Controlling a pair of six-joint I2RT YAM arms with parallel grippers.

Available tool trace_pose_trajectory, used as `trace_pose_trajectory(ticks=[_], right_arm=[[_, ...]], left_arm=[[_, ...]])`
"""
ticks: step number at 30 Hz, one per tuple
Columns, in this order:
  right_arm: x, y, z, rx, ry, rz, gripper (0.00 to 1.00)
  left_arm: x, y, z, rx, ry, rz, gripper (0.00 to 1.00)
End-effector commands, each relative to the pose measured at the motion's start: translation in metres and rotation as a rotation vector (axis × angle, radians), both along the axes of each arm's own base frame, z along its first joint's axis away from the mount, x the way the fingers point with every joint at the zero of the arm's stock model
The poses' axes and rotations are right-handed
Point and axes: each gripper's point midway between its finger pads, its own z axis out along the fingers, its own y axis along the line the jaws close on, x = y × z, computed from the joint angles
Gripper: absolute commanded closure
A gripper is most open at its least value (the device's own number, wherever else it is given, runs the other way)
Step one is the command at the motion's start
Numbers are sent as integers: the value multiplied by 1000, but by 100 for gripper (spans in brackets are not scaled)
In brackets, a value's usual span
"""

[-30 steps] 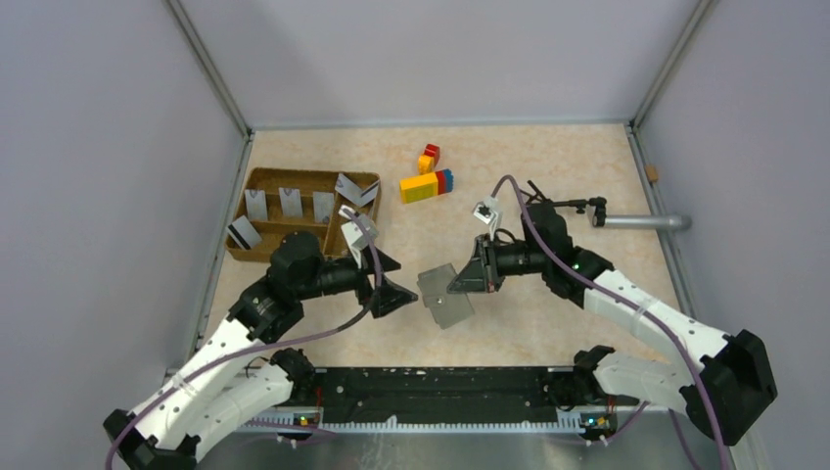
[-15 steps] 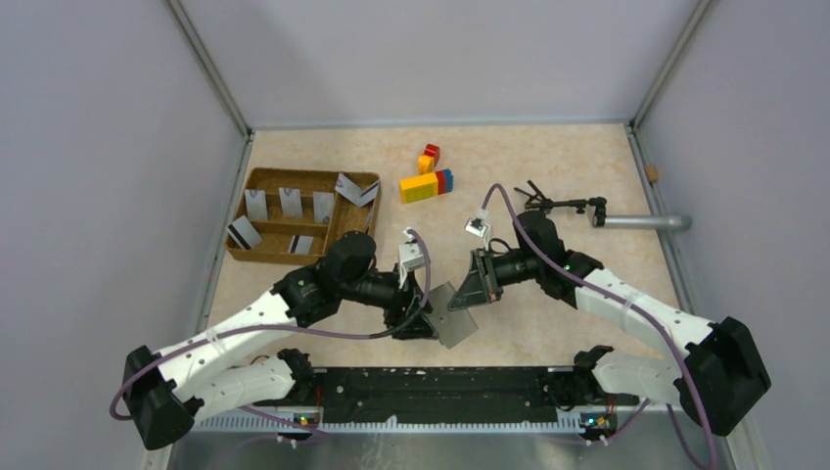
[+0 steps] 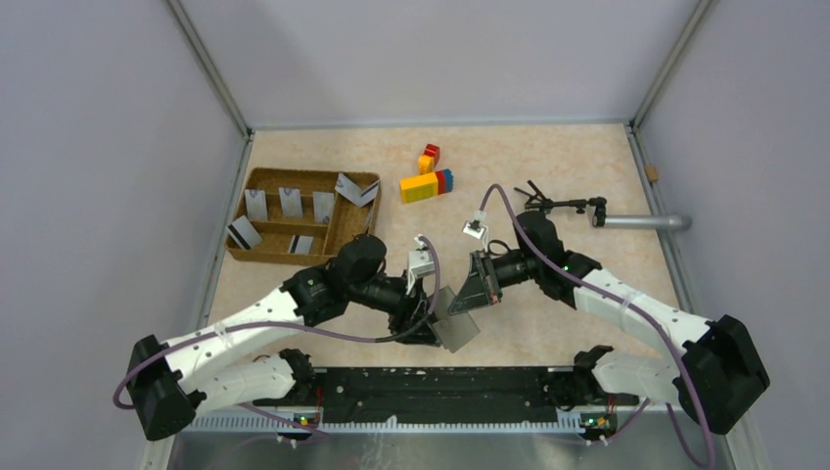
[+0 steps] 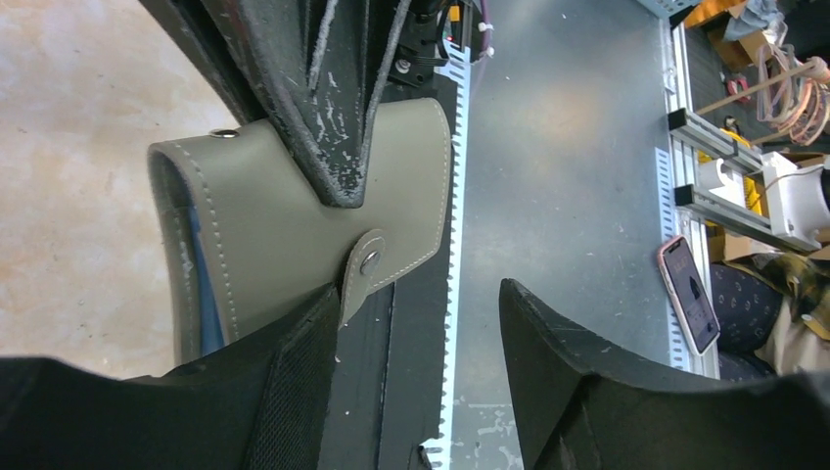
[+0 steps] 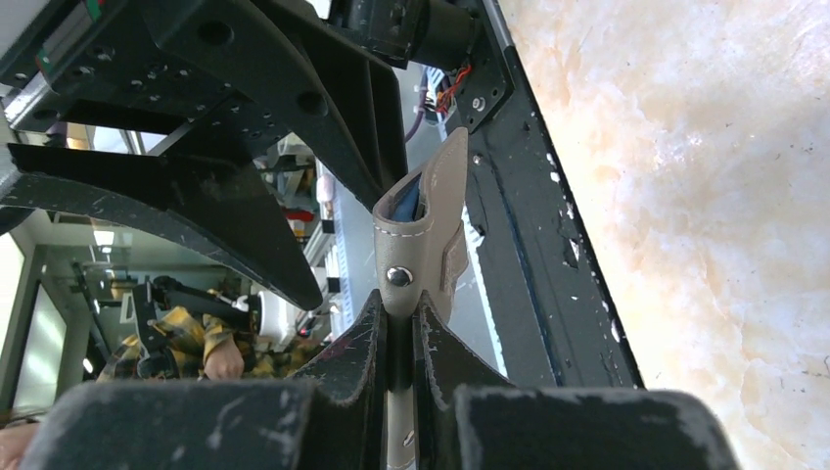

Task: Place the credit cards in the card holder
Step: Open the card holder at the center of the board.

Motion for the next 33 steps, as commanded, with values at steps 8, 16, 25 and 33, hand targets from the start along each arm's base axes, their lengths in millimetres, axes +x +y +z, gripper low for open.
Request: trace_pose_trajectory(ticks=[8, 16, 25, 33], right_arm=[[1, 9, 25, 122, -69, 51, 100], [3, 11, 25, 119, -66, 35, 100], [15, 11, 15, 70, -53, -44, 100], [34, 2, -6, 6, -6, -124, 100]], left_arm=[[-10, -16, 11, -47, 5, -61, 49], [-6, -23, 3, 3, -36, -34, 80], [-13, -22, -6, 34, -101, -39, 100], [-42, -14, -8, 17, -204, -111, 100]])
